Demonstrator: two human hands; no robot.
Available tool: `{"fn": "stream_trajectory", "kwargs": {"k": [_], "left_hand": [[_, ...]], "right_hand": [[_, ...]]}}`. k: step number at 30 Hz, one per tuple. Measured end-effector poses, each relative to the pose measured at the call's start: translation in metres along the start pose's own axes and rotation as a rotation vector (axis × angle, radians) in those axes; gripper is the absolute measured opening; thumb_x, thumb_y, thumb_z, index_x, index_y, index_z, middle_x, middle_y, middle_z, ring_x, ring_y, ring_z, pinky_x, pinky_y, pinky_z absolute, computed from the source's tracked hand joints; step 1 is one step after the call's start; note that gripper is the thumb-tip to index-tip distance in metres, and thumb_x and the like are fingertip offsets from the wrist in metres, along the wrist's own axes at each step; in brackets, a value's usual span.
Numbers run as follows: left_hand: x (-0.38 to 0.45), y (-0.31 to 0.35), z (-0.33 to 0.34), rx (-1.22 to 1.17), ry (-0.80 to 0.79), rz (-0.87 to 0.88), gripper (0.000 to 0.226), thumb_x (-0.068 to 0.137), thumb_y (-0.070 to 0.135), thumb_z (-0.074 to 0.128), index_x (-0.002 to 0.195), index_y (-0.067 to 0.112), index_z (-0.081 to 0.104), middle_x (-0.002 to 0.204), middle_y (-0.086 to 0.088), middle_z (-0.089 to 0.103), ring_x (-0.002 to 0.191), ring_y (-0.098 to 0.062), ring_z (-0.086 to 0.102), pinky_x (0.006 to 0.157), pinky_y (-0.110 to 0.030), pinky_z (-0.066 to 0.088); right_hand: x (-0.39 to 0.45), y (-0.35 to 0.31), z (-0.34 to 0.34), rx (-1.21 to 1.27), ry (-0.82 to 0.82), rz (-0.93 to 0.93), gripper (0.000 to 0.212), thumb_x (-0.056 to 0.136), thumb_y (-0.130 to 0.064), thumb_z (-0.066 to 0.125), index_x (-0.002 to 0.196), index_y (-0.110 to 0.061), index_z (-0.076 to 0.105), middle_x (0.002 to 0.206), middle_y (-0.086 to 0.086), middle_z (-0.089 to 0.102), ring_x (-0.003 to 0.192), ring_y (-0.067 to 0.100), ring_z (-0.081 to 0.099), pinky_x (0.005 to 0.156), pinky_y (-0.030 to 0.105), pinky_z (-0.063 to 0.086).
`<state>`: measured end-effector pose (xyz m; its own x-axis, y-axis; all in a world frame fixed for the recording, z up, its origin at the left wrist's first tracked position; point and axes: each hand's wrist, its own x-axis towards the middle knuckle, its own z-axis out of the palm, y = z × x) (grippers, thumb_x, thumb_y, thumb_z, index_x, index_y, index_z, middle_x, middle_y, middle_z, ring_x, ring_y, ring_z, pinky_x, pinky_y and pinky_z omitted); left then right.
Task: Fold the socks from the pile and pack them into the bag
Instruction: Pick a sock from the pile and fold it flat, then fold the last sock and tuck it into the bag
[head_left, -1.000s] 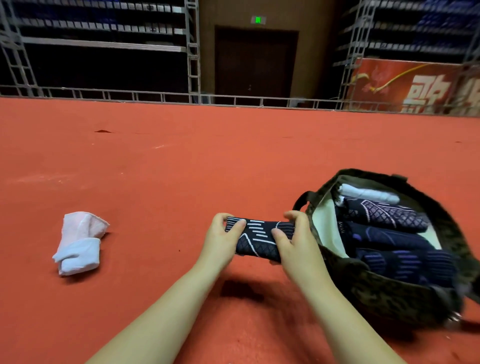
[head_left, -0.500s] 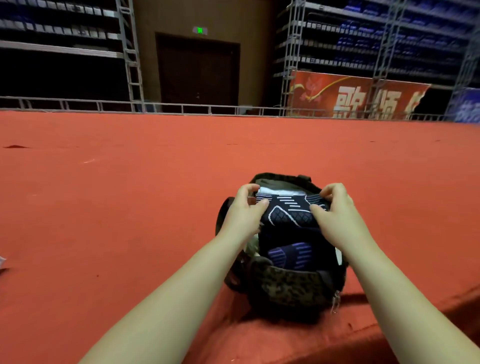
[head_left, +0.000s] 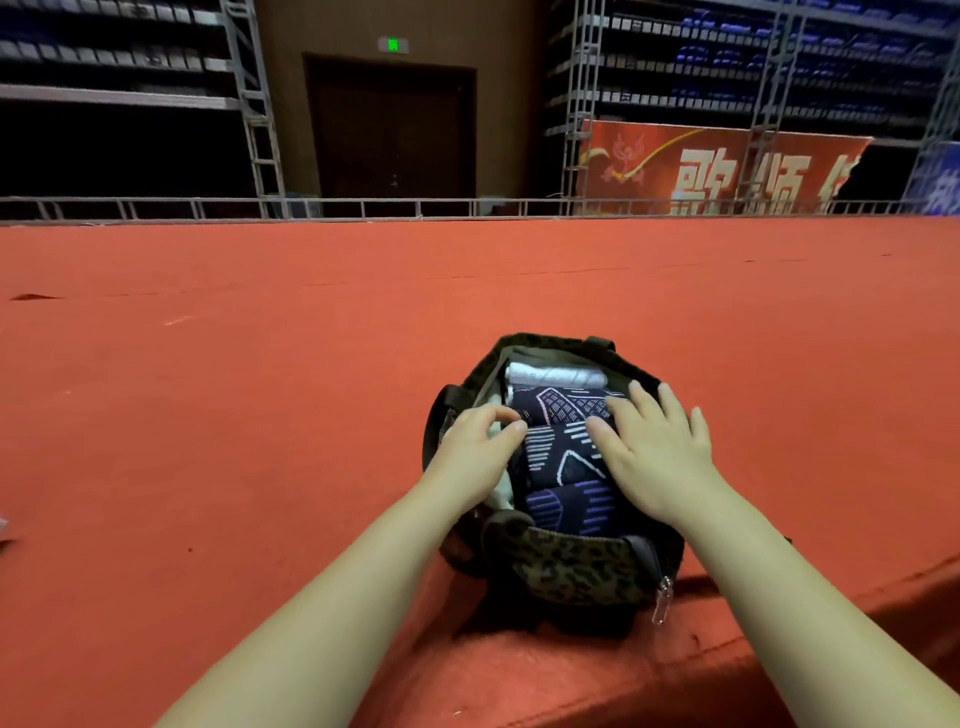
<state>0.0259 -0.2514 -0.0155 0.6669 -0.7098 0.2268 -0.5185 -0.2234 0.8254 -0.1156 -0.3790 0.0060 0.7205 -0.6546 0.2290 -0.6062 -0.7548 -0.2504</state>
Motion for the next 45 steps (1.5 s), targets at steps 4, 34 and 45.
{"fn": "stream_trajectory", "kwargs": {"k": [4,34,45], "left_hand": [[-0.012,-0.006,-0.035,-0.121,0.028,-0.001,0.01,0.094,0.027,0.052,0.103,0.029,0.057,0.107,0.008,0.06,0.089,0.004,0.057,0.077,-0.014,0.044],[-0.203,-0.268,-0.343,-0.113,0.812,-0.653,0.055,0.087,0.041,0.062,0.132,0.013,0.047,0.131,-0.002,0.053,0.12,-0.021,0.049,0.09,-0.029,0.037],[-0.154,-0.224,-0.255,0.005,0.315,-0.265,0.035,0.088,0.031,0.059,0.06,0.021,0.042,0.057,0.01,0.039,0.046,0.001,0.034,0.048,-0.02,0.028]], "right_hand": [[0.001,-0.043,-0.007,0.025,0.058,-0.101,0.055,0.096,-0.053,0.023,0.143,-0.026,0.034,0.16,0.002,0.012,0.147,0.023,-0.004,0.116,0.048,-0.002],[-0.057,-0.397,0.201,0.332,-0.66,-0.561,0.054,0.096,-0.054,0.032,0.135,-0.019,0.045,0.141,0.008,0.048,0.131,0.029,0.042,0.108,0.041,0.033],[-0.041,-0.348,0.168,0.637,-0.207,-0.491,0.076,0.077,-0.06,0.033,0.141,-0.018,0.038,0.144,-0.001,0.042,0.134,0.018,0.035,0.111,0.033,0.027]]}}
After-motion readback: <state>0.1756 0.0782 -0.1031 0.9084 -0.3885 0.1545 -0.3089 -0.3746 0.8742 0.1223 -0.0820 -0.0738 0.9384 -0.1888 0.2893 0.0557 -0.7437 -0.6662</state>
